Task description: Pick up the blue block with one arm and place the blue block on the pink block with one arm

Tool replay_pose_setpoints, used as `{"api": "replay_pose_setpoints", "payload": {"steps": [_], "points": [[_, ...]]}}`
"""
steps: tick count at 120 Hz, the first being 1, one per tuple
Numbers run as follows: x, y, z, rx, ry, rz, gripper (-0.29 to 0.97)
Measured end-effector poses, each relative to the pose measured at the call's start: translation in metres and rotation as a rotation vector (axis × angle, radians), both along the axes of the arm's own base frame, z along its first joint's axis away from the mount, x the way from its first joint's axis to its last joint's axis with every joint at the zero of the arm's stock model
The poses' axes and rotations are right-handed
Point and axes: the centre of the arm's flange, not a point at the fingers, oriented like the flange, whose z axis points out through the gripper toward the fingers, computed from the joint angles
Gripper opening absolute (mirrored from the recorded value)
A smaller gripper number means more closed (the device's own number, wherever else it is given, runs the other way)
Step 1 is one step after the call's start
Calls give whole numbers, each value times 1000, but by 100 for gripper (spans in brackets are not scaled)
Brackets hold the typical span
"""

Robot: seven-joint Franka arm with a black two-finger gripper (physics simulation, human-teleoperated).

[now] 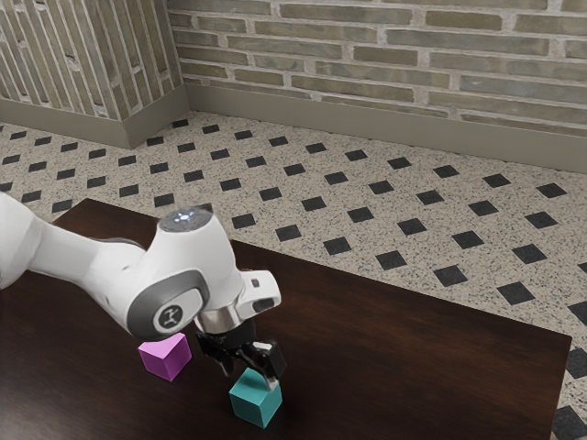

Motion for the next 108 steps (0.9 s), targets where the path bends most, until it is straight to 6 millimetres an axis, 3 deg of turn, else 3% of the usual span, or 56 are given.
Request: {"api": "replay_pose_setpoints", "payload": {"steps": [40, 108], "points": [[-1, -3, -29, 22, 18, -27, 66], [0, -4, -41, 21, 13, -39, 65]]}}
